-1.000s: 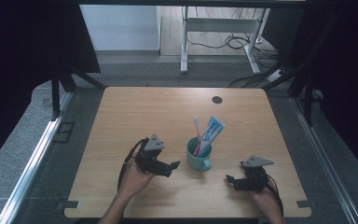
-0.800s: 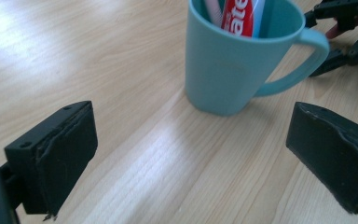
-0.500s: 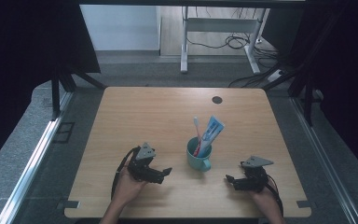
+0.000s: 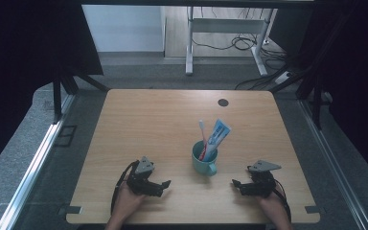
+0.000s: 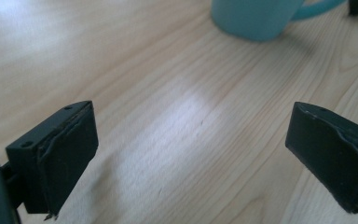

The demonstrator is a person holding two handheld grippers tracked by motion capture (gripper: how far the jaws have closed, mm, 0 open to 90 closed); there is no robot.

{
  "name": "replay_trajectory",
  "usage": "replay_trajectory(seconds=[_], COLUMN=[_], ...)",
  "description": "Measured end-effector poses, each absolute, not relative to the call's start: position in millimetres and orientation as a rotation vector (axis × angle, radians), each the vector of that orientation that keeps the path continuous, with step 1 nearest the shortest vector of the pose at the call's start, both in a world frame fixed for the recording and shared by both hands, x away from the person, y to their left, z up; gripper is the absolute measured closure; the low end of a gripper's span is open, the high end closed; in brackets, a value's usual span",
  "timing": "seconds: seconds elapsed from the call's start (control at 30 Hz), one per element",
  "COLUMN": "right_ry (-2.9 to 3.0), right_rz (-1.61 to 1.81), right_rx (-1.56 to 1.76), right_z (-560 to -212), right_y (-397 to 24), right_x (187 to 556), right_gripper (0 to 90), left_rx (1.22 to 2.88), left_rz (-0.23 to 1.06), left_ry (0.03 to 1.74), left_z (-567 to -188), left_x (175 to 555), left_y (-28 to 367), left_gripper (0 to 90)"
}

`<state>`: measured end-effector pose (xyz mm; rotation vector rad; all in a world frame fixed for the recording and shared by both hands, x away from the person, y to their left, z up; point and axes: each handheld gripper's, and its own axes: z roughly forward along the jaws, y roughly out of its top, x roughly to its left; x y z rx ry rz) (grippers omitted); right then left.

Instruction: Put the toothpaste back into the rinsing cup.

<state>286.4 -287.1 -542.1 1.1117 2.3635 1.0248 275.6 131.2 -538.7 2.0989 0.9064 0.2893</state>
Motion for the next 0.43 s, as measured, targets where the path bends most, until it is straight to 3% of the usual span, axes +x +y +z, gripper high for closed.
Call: replay_trajectory(seconds=[0.43], right_ry=[2.360], right_rz=[1.020], right_rx=[1.114], right_z=[-542.0], right_y=[-287.1], right_x=[286.2], right_gripper=[14.2], left_rx=[2.148], left_rz=[0.266], left_ry=[0.983], left_z=[-543.3], left_x=[277.7], left_y=[132.3], left_gripper=[5.6])
